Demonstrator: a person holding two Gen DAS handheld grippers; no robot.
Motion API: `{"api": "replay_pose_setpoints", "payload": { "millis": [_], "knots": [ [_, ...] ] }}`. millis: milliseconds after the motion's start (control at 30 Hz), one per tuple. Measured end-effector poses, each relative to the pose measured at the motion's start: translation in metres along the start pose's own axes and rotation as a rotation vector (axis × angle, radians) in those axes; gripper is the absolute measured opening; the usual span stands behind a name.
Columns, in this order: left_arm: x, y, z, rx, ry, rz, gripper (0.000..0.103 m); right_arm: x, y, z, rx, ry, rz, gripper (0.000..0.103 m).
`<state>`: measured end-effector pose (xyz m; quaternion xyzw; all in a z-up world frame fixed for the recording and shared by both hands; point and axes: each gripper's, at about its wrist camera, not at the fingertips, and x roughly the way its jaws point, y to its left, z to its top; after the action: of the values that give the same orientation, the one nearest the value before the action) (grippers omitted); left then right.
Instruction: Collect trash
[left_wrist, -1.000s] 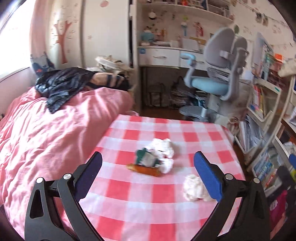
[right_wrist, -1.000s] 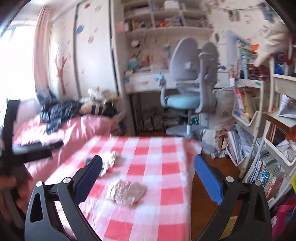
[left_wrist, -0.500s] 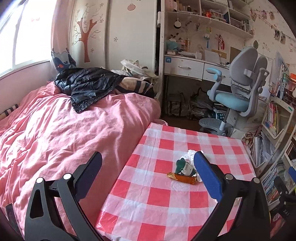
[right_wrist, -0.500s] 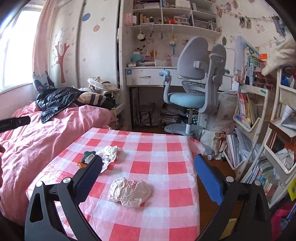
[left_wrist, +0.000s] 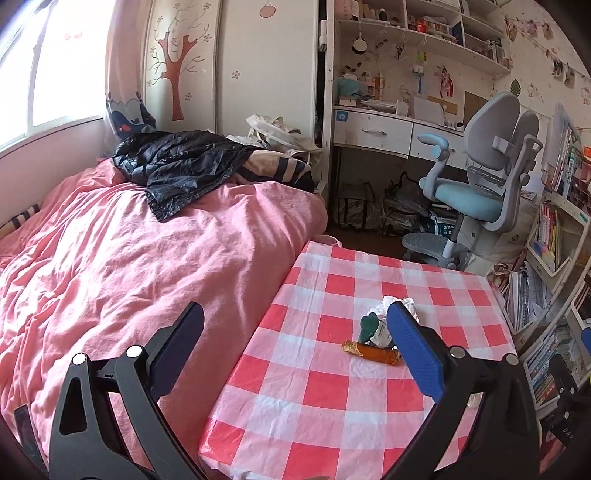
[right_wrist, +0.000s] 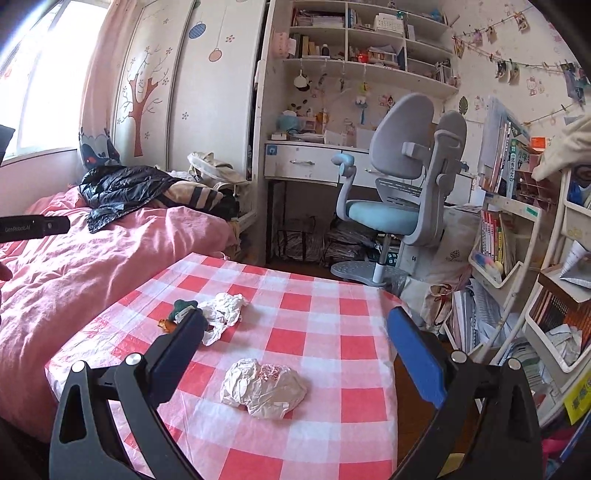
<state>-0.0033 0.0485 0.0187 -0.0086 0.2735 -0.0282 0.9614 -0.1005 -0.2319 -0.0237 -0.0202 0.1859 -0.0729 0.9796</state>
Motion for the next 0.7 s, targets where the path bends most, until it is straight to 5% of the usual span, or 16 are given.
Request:
{"api": "replay_pose_setpoints", "payload": {
  "millis": [700],
  "knots": [
    [0.0006,-0.0086,0.0005,0.019,0.001,0.003,0.096,-0.0007,0.0003,0.0003,0.01,-0.006,-0.001,0.095]
  ]
}}
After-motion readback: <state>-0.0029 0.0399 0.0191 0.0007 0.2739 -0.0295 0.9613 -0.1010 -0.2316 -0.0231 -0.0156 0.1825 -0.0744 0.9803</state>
